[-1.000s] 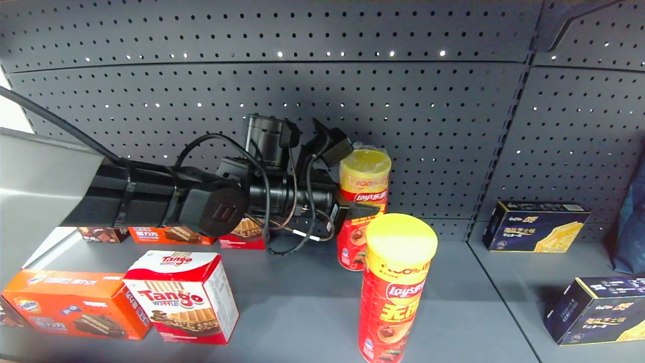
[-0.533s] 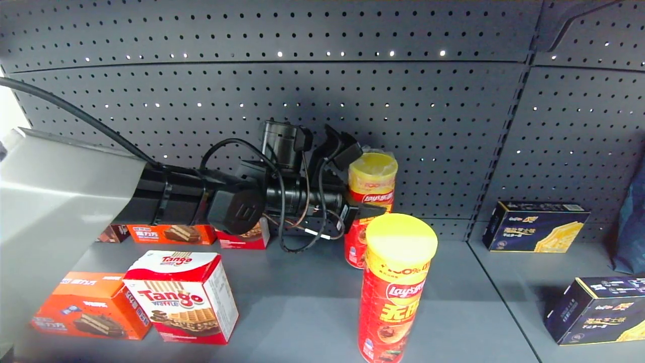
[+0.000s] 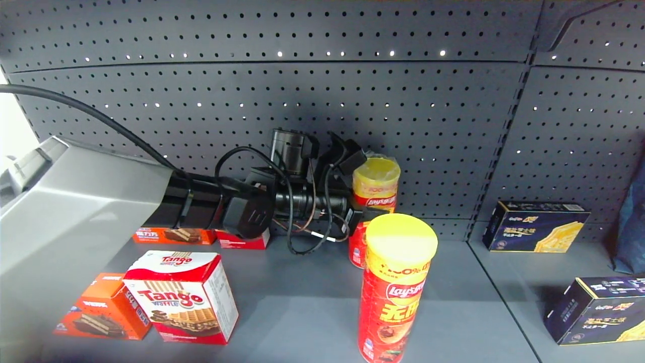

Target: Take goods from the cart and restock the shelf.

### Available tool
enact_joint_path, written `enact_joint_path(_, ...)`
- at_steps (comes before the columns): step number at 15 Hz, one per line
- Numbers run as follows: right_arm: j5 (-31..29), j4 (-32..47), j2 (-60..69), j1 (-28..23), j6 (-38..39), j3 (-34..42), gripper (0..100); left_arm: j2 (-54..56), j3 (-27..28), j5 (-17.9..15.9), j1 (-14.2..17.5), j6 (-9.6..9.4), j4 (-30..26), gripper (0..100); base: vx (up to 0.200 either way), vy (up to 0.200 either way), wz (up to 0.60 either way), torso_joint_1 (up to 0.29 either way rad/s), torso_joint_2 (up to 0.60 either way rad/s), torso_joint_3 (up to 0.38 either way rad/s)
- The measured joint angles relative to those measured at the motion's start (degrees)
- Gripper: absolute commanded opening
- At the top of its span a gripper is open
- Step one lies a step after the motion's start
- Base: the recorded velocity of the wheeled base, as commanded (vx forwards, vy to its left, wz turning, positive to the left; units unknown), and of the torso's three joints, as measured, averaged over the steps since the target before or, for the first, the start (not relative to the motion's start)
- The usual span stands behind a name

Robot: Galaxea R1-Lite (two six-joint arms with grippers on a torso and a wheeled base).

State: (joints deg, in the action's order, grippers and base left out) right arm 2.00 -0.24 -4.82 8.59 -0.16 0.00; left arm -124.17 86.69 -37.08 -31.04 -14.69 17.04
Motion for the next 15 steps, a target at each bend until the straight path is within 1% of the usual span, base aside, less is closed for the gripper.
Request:
enact_joint_path(2,0.00,0.00,0.00,0.00,0.00,0.00,100,-0.50,0.07,0.05,-0.07,-0.13,0.74,0,0.000,0.000,0.00,0.000,0.00,0.000)
enact_joint_path(3,0.00,0.00,0.00,0.00,0.00,0.00,100,-0.63,0.02,0.06,-0.07,-0.22,1.07,100,0.000,0.000,0.00,0.000,0.00,0.000)
enact_joint_path(6,-0.01,0.00,-0.02,-0.02,0.00,0.00,100,-0.79,-0.45,0.09,-0.18,-0.35,1.48,100,0.000,0.000,0.00,0.000,0.00,0.000)
enact_joint_path(7,0.00,0.00,-0.02,0.00,0.00,0.00,100,-0.74,-1.18,0.13,-0.18,-0.26,2.58,100,0.000,0.000,0.00,0.000,0.00,0.000)
enact_joint_path(10,-0.01,0.00,-0.02,0.00,0.00,0.00,100,1.10,-5.60,0.27,0.17,-0.13,5.14,100,0.000,0.000,0.00,0.000,0.00,0.000)
enact_joint_path(12,-0.01,0.00,-0.02,0.00,0.00,0.00,100,3.67,-9.11,0.46,0.56,-0.06,5.47,100,0.000,0.000,0.00,0.000,0.00,0.000)
enact_joint_path(15,0.00,0.00,-0.02,0.00,0.00,0.00,100,8.46,-12.30,0.60,1.90,0.00,5.51,100,0.000,0.000,0.00,0.000,0.00,0.000)
